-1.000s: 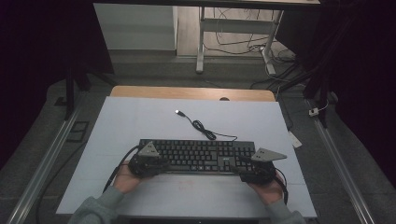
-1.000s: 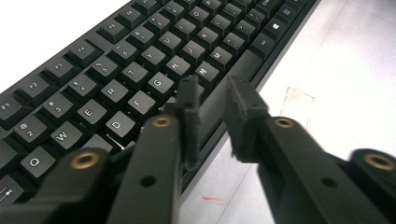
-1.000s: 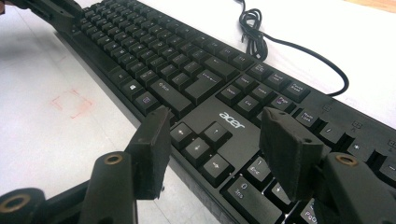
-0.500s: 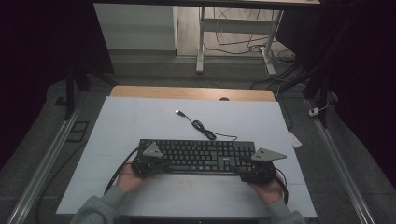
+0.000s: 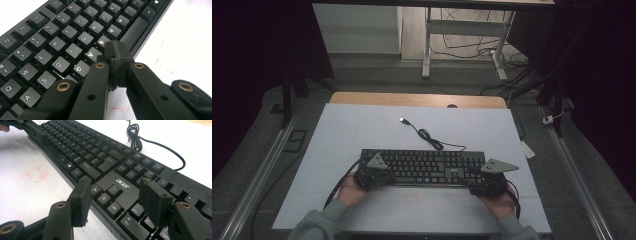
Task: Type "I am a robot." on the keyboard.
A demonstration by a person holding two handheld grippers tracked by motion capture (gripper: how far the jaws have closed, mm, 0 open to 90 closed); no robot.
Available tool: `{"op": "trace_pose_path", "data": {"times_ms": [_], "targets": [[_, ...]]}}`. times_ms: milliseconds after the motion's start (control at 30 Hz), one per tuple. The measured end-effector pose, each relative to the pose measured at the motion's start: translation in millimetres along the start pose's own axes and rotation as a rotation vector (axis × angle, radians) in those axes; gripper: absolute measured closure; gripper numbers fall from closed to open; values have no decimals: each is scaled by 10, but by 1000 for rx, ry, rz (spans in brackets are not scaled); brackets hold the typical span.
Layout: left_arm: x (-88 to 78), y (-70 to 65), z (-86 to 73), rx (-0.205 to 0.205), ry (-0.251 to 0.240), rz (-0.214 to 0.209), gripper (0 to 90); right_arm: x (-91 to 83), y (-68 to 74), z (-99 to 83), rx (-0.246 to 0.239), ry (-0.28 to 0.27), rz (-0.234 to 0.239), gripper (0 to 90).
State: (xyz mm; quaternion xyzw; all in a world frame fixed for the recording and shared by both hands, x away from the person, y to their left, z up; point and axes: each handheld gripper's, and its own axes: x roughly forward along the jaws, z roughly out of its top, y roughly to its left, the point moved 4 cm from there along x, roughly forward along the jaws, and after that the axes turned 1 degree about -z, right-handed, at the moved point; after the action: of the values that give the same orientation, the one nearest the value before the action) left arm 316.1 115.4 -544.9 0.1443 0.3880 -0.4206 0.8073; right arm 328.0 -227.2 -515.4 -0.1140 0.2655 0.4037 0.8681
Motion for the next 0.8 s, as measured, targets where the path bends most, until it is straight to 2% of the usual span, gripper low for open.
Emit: {"op": "trace_pose_path", "data": {"times_ms": [267, 433, 633, 800], "targets": [[53, -5, -29, 1, 21, 12, 887, -5, 10, 6, 0, -11, -1, 439], [46, -12, -24, 6, 12, 12, 887, -7, 11, 6, -3, -10, -2, 439], [-85, 10, 9, -16, -56, 14, 887, -10, 9, 7, -3, -13, -2, 439], [-158, 23, 8, -33, -86, 20, 887, -11, 10, 7, -2, -13, -2, 439]]}}
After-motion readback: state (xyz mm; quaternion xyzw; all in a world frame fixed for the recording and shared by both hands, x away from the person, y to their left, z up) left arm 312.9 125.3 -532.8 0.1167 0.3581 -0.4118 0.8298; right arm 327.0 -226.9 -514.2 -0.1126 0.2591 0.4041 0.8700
